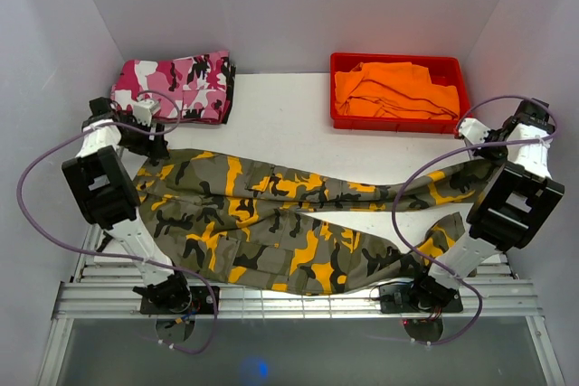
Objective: Fold and stack the trousers
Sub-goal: Flatten the trousers out
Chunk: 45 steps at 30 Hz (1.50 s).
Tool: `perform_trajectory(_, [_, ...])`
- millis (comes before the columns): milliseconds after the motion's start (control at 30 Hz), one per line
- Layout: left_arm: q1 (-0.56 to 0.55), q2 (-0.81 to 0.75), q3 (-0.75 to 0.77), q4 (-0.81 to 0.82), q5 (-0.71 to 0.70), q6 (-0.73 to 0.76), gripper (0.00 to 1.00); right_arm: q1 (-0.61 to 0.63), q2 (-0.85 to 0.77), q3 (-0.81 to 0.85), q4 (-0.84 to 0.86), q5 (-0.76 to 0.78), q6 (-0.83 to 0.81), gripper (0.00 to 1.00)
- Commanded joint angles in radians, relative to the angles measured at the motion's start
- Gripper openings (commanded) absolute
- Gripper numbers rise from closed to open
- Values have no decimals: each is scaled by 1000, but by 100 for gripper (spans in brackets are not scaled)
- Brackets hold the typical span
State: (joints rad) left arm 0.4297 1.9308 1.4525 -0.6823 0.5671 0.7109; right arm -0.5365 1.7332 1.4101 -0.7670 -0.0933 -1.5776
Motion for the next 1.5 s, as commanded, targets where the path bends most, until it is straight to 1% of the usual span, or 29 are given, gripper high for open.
perform_trajectory(0, [-6, 186, 195, 15, -30, -14, 85, 16, 20, 23, 35, 44, 34, 8])
perform_trajectory(100, [-28, 215, 174, 55, -100, -8, 78, 35, 28, 7, 60, 56, 39, 8])
perform_trajectory(200, [-31, 240, 147, 96, -162, -11, 77, 55, 51, -13, 86, 72, 59, 8])
perform_trajectory(267, [-32, 247, 147, 92, -174, -8, 74, 66, 55, -13, 89, 76, 70, 8])
perform_trajectory(300, [-32, 249, 147, 80, -176, 1, 63, 69, 63, -13, 92, 81, 73, 8])
perform_trajectory(400, [-22, 218, 143, 67, -161, -5, 36, 81, 75, -11, 106, 90, 79, 8])
perform_trajectory(433, [-14, 203, 146, 67, -141, -14, 20, 86, 78, -8, 107, 90, 76, 8])
perform_trajectory(500, [0, 172, 155, 70, -105, -37, 2, 86, 94, 0, 113, 89, 71, 8])
perform_trajectory(567, [17, 139, 173, 95, -101, -71, 0, 87, 109, 19, 121, 89, 65, 8])
perform_trajectory(600, [23, 128, 175, 116, -102, -86, 0, 89, 129, 27, 130, 122, 65, 8])
perform_trajectory(667, [35, 100, 164, 200, -136, -143, 0, 98, 170, 50, 141, 135, 70, 8])
perform_trajectory(733, [35, 91, 158, 242, -167, -178, 0, 115, 198, 61, 175, 158, 76, 8])
perform_trajectory(800, [34, 96, 155, 302, -196, -212, 0, 130, 238, 66, 195, 179, 91, 8])
perform_trajectory(933, [26, 155, 207, 325, -291, -252, 0, 187, 293, 87, 282, 204, 143, 10])
perform_trajectory(967, [23, 183, 239, 325, -311, -270, 0, 199, 319, 117, 290, 216, 165, 17])
perform_trajectory(1000, [23, 197, 259, 323, -334, -281, 0, 219, 333, 144, 284, 224, 210, 36])
perform_trajectory(1033, [21, 210, 281, 319, -357, -289, 8, 225, 342, 176, 232, 228, 235, 51])
perform_trajectory(1067, [20, 233, 304, 293, -387, -301, 21, 230, 354, 211, 200, 225, 260, 61])
perform_trajectory(1100, [18, 241, 356, 265, -383, -312, 45, 231, 355, 284, 158, 195, 280, 71])
perform_trajectory(1133, [20, 238, 371, 236, -360, -311, 52, 230, 351, 315, 115, 181, 312, 72])
perform_trajectory(1167, [20, 226, 371, 196, -290, -298, 58, 225, 323, 337, 36, 164, 318, 73])
perform_trajectory(1200, [18, 177, 340, 181, -250, -259, 75, 215, 301, 363, -13, 114, 318, 74])
perform_trajectory(1233, [20, 143, 313, 170, -213, -239, 81, 210, 277, 365, -67, 84, 314, 76])
perform_trajectory(1300, [15, 47, 267, 115, -108, -191, 86, 202, 195, 336, -223, 11, 292, 76])
perform_trajectory(1333, [11, 18, 228, 95, -93, -154, 98, 202, 172, 316, -273, -8, 285, 76])
perform_trajectory(1367, [4, -10, 209, 46, -76, -134, 98, 201, 126, 291, -317, -22, 281, 76])
perform_trajectory(1400, [-11, -56, 194, 2, -9, -105, 98, 201, 106, 262, -413, -52, 280, 75])
perform_trajectory(1433, [-20, -79, 159, -61, 17, -50, 98, 202, 91, 197, -446, -66, 278, 74])
perform_trajectory(1467, [-41, -104, 129, -77, 37, -36, 98, 201, 60, 155, -468, -84, 280, 73])
